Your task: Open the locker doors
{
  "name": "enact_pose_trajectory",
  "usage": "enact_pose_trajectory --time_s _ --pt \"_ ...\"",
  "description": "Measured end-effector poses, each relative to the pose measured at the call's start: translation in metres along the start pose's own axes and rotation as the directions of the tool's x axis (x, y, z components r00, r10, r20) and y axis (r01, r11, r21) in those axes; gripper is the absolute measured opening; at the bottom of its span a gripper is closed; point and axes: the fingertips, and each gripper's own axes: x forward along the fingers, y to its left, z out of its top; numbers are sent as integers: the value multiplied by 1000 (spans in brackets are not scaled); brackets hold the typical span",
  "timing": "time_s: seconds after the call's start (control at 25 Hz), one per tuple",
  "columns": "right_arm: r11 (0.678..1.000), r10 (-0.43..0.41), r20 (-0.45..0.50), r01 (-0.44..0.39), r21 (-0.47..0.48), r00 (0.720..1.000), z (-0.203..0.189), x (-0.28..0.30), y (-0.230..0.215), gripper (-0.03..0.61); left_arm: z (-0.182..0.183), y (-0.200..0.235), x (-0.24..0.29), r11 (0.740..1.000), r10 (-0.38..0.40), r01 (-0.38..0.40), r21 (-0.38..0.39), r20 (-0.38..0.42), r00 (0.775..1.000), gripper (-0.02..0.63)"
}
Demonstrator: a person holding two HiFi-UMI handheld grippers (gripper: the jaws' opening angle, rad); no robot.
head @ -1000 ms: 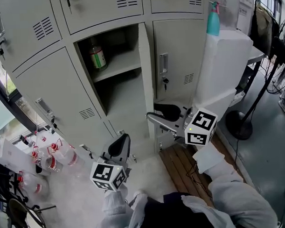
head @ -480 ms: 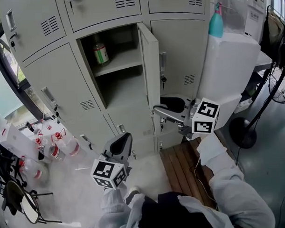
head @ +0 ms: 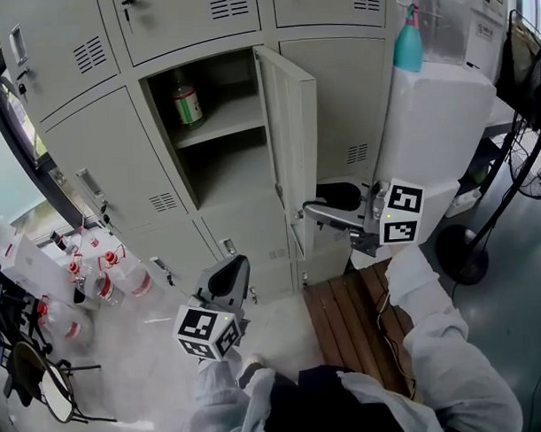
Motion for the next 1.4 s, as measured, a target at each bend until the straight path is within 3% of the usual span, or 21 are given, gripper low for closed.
enact_pose_trajectory --time_s 0.76,1.16,1.4 --pt "993 113 -12 -113 16 993 2 -32 -14 124 -10 7 14 1000 6 -6 -21 -16 1000 18" --pt "998 63 -9 -63 -6 998 3 -22 -9 129 -9 7 4 999 9 -10 -31 -11 1000 18" --pt "999 -34 -11 34 -31 999 1 -22 -11 133 -10 1 -8 999 -2 2 -32 -6 1000 18"
